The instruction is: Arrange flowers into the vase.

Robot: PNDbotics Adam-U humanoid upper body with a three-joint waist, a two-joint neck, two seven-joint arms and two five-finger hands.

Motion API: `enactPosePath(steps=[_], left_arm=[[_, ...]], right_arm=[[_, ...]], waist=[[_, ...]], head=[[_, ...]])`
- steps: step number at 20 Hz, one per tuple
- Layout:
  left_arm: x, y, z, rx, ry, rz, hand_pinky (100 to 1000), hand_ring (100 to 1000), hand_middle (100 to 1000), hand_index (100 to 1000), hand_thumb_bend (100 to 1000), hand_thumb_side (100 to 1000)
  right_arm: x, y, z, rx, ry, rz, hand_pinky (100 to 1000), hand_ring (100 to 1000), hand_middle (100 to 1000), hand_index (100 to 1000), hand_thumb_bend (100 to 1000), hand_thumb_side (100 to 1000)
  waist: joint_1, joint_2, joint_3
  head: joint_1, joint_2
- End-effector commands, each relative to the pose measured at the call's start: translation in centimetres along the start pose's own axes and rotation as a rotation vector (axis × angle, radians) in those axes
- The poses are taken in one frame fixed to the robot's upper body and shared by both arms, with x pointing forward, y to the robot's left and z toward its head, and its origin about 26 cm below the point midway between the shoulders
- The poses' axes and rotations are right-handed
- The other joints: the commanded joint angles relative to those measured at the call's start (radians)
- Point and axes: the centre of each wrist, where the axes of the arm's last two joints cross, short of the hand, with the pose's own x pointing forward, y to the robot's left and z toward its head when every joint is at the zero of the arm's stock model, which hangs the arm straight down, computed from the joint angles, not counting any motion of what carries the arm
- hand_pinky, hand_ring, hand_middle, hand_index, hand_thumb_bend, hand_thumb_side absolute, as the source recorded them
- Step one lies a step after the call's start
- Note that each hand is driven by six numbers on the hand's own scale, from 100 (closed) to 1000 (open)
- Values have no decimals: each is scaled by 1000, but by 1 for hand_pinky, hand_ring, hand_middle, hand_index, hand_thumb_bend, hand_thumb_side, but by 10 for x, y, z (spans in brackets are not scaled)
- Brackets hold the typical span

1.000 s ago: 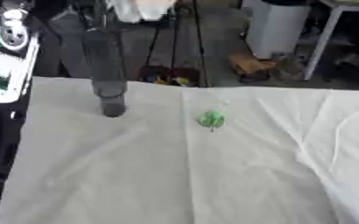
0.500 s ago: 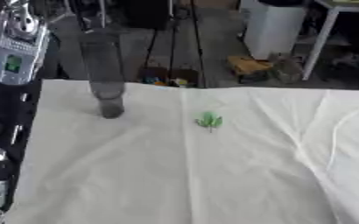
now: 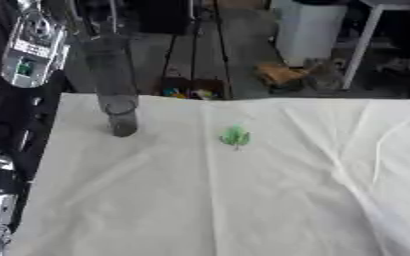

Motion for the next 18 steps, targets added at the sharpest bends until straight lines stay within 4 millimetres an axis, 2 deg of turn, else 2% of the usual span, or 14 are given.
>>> enactPosePath(steps=[1,7,13,18], left_arm=[[11,10,-16,31,-44,1,100,100,100,200,100,717],[4,10,-15,63,-34,2,100,100,100,201,100,721],[-13,6,-8,131,-14,68,100,100,100,203,100,727],[-18,5,-6,158,-25,125,100,100,100,207,100,729]], right_arm=[[10,-9,-6,6,-23,34,881,1000,845,997,100,874],[11,-10,-6,8,-23,35,881,1000,845,997,100,874],[12,-9,-8,10,-29,32,881,1000,845,997,100,874],[12,-8,-9,11,-31,32,881,1000,845,997,100,873]], waist=[[0,-10,-3],[3,-8,-9],[4,-4,-27],[2,-1,-40]], head=[[0,-6],[2,-8],[2,-16],[3,-20]])
